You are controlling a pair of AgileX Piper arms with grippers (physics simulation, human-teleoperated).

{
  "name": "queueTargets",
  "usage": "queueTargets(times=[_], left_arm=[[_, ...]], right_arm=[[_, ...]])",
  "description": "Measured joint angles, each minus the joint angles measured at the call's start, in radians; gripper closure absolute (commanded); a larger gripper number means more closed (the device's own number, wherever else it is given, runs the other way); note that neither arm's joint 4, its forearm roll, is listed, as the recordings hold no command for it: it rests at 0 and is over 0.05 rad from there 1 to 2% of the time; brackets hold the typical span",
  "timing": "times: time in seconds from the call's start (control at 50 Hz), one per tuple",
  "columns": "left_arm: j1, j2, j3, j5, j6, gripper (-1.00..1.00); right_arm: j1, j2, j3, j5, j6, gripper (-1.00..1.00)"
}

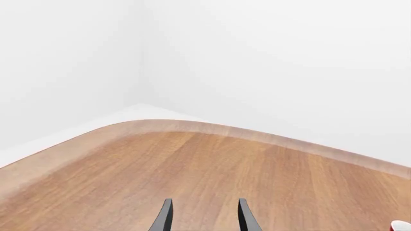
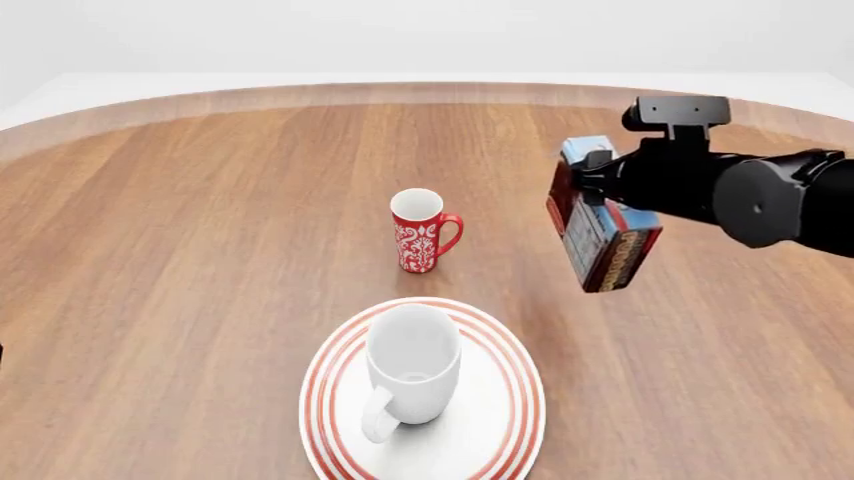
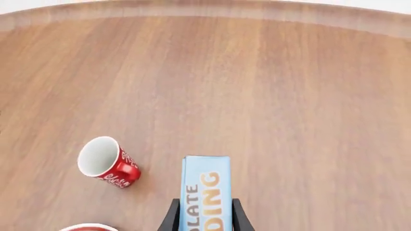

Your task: Pick up the white mug and put it on the plate, and put the chocolate pudding to the right of the plate.

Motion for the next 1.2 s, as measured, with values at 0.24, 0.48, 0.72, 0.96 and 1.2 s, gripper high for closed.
queueTargets(times=[0.24, 0.48, 0.72, 0.96, 1.2], left_arm=[[0.000, -0.001, 0.000, 0.001, 0.004, -1.00], [0.001, 0.001, 0.000, -0.002, 0.006, -1.00], [0.001, 0.002, 0.000, -0.003, 0.007, -1.00], [-0.001, 0.011, 0.000, -0.012, 0.007, -1.00], [-0.001, 0.017, 0.000, -0.019, 0.007, -1.00]], right_arm=[[-0.006, -0.077, 0.035, 0.029, -0.003, 1.00], [-0.018, -0.165, 0.079, 0.062, -0.007, 1.00], [-0.029, -0.254, 0.121, 0.102, -0.006, 1.00], [-0.044, -0.339, 0.165, 0.142, -0.007, 1.00], [-0.052, -0.413, 0.210, 0.173, -0.008, 1.00]])
